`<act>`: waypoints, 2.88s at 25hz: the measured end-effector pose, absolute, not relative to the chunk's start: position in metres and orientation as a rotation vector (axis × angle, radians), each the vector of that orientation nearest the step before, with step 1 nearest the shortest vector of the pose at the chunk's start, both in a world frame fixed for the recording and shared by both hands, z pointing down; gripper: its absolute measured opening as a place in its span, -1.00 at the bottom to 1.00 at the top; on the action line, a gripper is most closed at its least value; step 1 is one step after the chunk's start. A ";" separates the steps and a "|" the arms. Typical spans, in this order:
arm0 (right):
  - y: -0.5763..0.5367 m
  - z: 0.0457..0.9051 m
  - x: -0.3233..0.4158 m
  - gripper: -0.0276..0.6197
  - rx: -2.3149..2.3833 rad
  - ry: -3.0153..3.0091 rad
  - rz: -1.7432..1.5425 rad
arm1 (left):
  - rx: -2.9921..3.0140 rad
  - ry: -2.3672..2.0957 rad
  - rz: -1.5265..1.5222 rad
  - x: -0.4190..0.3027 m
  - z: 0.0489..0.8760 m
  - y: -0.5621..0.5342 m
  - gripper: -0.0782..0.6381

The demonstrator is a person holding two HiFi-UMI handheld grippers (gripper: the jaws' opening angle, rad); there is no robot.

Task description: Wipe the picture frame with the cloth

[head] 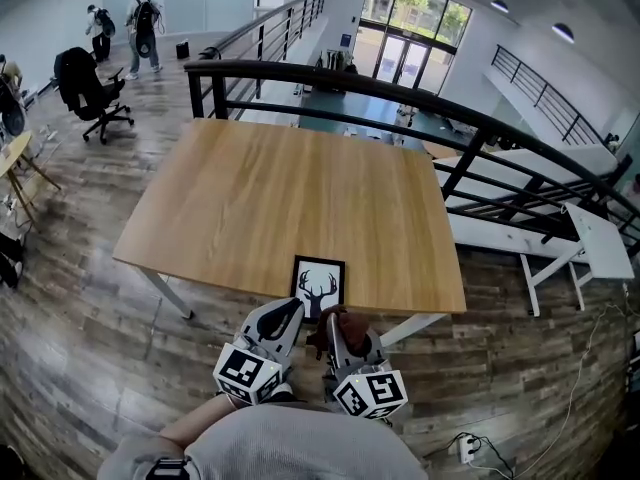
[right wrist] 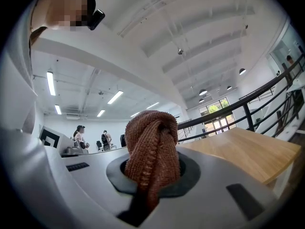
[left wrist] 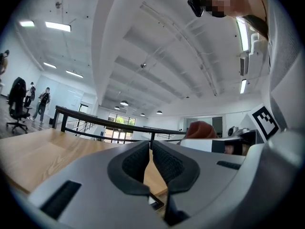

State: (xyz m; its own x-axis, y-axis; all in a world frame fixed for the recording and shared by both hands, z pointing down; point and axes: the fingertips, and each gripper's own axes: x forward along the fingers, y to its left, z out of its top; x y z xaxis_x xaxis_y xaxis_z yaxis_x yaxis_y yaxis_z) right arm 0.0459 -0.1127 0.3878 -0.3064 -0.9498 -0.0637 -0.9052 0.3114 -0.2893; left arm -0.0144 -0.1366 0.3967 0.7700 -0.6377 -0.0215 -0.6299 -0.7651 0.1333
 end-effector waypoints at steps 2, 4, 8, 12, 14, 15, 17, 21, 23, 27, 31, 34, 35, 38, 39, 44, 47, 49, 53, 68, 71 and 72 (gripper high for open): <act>-0.126 0.387 0.042 -0.78 -1.698 2.350 -0.287 | 2.843 -1.014 -0.093 -0.017 0.398 -0.149 -0.75; -0.134 0.387 0.039 -0.78 -1.703 2.342 -0.282 | 2.831 -1.017 -0.102 -0.021 0.400 -0.160 -0.75; -0.139 0.392 0.043 -0.78 -1.723 2.343 -0.300 | 2.783 -1.010 -0.110 -0.020 0.408 -0.173 -0.75; -0.140 0.400 0.053 -0.78 -1.738 2.354 -0.334 | 2.738 -0.981 -0.053 -0.015 0.421 -0.178 -0.75; -0.138 0.402 0.060 -0.78 -1.743 2.347 -0.345 | 2.727 -0.980 -0.027 -0.016 0.428 -0.178 -0.75; -0.137 0.402 0.063 -0.78 -1.746 2.343 -0.343 | 2.721 -0.986 -0.021 -0.017 0.431 -0.178 -0.75; -0.136 0.401 0.068 -0.78 -1.752 2.341 -0.337 | 2.681 -0.990 -0.018 -0.020 0.440 -0.181 -0.75; -0.141 0.401 0.072 -0.78 -1.758 2.336 -0.337 | 2.614 -0.945 0.110 -0.023 0.477 -0.195 -0.51; -0.141 0.404 0.073 -0.78 -1.764 2.337 -0.351 | 2.524 -0.882 0.161 -0.024 0.507 -0.199 -0.30; -0.141 0.410 0.072 -0.78 -1.766 2.350 -0.366 | 2.247 -0.749 0.194 -0.034 0.573 -0.204 -0.09; -0.144 0.417 0.074 -0.78 -1.785 2.346 -0.385 | 2.068 -0.623 0.239 -0.034 0.625 -0.209 -0.01; -0.146 0.421 0.077 -0.78 -1.807 2.335 -0.394 | 1.972 -0.477 0.253 -0.019 0.647 -0.206 -0.01; -0.146 0.422 0.077 -0.78 -1.814 2.332 -0.398 | 1.952 -0.441 0.256 -0.015 0.652 -0.207 -0.01; -0.148 0.426 0.077 -0.78 -1.837 2.320 -0.424 | 1.898 -0.352 0.236 -0.005 0.657 -0.211 -0.01; -0.148 0.428 0.077 -0.78 -1.844 2.318 -0.431 | 1.880 -0.326 0.224 -0.002 0.658 -0.213 -0.01; -0.148 0.434 0.082 -0.78 -1.861 2.309 -0.451 | 1.877 -0.191 0.248 0.019 0.665 -0.209 -0.01; -0.147 0.435 0.086 -0.78 -1.881 2.288 -0.460 | 1.874 -0.117 0.266 0.031 0.669 -0.204 -0.01; -0.146 0.435 0.088 -0.78 -1.886 2.275 -0.466 | 1.834 -0.106 0.225 0.037 0.670 -0.207 -0.01; -0.144 0.434 0.089 -0.78 -1.898 2.271 -0.471 | 1.781 -0.106 0.159 0.038 0.670 -0.216 -0.09; -0.149 0.430 0.086 -0.78 -1.869 2.271 -0.459 | 1.875 -0.016 0.063 0.029 0.645 -0.208 -0.73; -0.146 0.423 0.086 -0.78 -1.853 2.265 -0.431 | 1.864 0.046 -0.051 0.031 0.610 -0.200 -0.73; -0.145 0.420 0.086 -0.78 -1.845 2.264 -0.420 | 1.851 0.069 -0.094 0.032 0.595 -0.198 -0.73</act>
